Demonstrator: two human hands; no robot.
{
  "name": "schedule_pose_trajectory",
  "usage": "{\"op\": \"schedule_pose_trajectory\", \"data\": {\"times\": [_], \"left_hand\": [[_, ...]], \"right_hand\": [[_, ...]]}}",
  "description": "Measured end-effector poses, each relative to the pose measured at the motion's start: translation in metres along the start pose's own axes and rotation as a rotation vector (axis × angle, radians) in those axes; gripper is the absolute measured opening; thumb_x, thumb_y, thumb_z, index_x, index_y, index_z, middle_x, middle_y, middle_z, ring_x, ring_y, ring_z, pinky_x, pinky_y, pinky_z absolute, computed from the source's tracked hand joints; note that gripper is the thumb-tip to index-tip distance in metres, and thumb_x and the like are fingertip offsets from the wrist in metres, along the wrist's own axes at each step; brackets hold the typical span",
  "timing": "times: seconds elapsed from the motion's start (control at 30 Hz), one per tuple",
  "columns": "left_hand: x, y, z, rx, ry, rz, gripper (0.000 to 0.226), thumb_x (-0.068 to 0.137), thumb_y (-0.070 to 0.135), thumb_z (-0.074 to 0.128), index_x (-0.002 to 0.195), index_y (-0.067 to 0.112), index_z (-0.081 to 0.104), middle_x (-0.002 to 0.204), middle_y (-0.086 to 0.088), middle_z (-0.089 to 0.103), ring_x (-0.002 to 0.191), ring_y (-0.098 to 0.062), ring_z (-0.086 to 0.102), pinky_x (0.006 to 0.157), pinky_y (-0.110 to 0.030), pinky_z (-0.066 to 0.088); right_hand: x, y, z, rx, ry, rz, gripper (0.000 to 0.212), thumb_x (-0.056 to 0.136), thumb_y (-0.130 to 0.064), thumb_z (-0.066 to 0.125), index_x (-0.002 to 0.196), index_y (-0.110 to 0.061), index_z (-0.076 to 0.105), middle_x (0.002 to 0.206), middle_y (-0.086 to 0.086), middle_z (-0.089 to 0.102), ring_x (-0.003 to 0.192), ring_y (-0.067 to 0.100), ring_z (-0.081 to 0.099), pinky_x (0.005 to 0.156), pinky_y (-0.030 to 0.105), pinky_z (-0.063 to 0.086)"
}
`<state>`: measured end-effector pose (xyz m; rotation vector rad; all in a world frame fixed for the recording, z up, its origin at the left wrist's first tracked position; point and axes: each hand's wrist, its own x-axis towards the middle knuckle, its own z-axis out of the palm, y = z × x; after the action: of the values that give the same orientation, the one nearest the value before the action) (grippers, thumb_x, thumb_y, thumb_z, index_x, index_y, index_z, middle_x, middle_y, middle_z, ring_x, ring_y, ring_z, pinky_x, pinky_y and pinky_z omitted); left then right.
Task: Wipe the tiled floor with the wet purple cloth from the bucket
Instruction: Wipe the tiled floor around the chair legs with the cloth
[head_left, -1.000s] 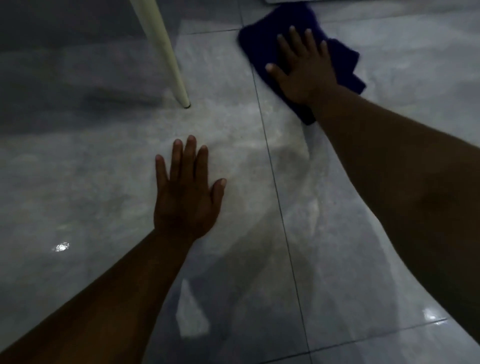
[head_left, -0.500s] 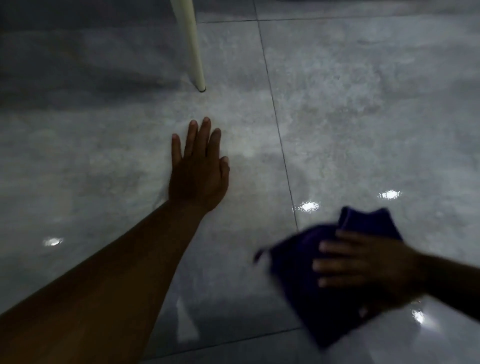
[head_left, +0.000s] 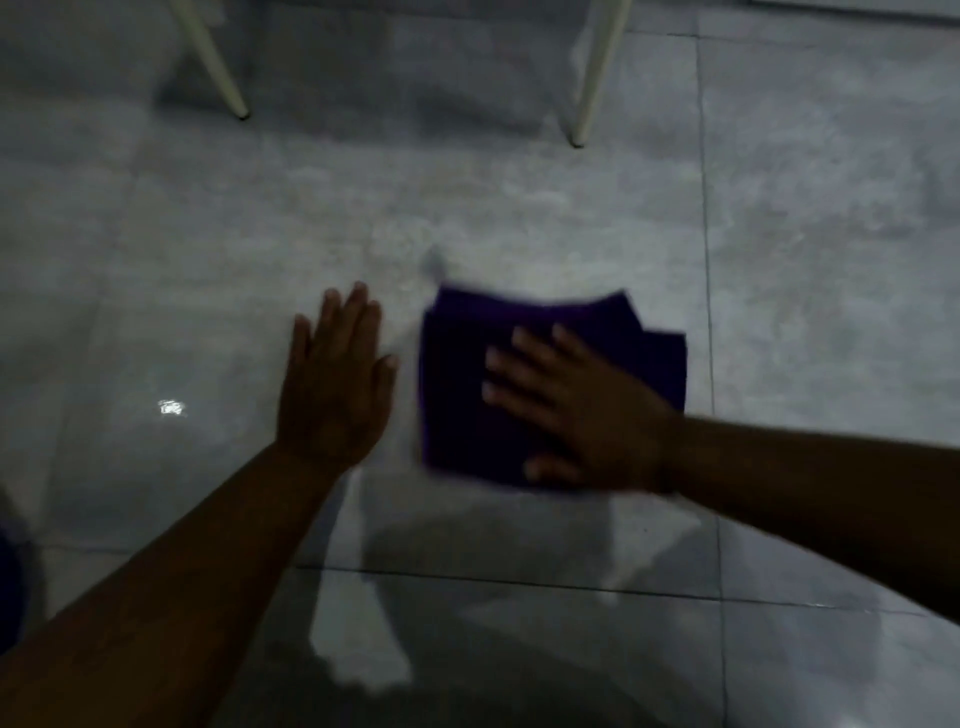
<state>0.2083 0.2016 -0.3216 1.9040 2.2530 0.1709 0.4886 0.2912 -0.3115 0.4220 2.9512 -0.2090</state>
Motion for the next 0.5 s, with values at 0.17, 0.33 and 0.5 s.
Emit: {"op": "schedule_pose_trajectory", "data": {"times": [0.17, 0.33, 0.5], "left_hand": [[-0.044, -0.084, -0.011, 0.039, -0.004, -0.054, 0.061, 0.099, 0.044, 0.025, 0.152, 0.013, 0.026, 0.164, -0.007, 0.016, 0.153, -0.023, 0.008, 0.123, -0.045, 0.008], [-0.062, -0.109, -0.02, 0.049, -0.017, -0.091, 0.062, 0.098, 0.043, 0.028, 0.151, 0.011, 0.029, 0.163, -0.009, 0.019, 0.152, -0.027, 0.012, 0.123, -0.048, 0.012], [-0.068, -0.114, -0.021, -0.006, 0.057, -0.137, 0.058, 0.099, 0.036, 0.03, 0.149, 0.006, 0.033, 0.161, -0.014, 0.024, 0.151, -0.032, 0.016, 0.121, -0.051, 0.016]], "right_hand": [[-0.072, 0.028, 0.006, 0.022, -0.056, -0.433, 0.071, 0.091, -0.06, 0.053, 0.151, -0.025, 0.04, 0.162, 0.004, 0.031, 0.152, 0.032, 0.022, 0.122, 0.055, 0.018], [0.02, 0.109, -0.019, -0.014, 0.012, 0.222, 0.08, 0.094, -0.072, 0.017, 0.158, -0.025, 0.008, 0.166, 0.011, 0.015, 0.154, 0.036, 0.008, 0.122, 0.059, 0.012], [0.17, 0.012, -0.029, 0.041, 0.088, 0.399, 0.084, 0.091, -0.071, 0.017, 0.159, -0.02, 0.013, 0.168, 0.011, 0.007, 0.154, 0.037, 0.002, 0.123, 0.055, 0.0]]}}
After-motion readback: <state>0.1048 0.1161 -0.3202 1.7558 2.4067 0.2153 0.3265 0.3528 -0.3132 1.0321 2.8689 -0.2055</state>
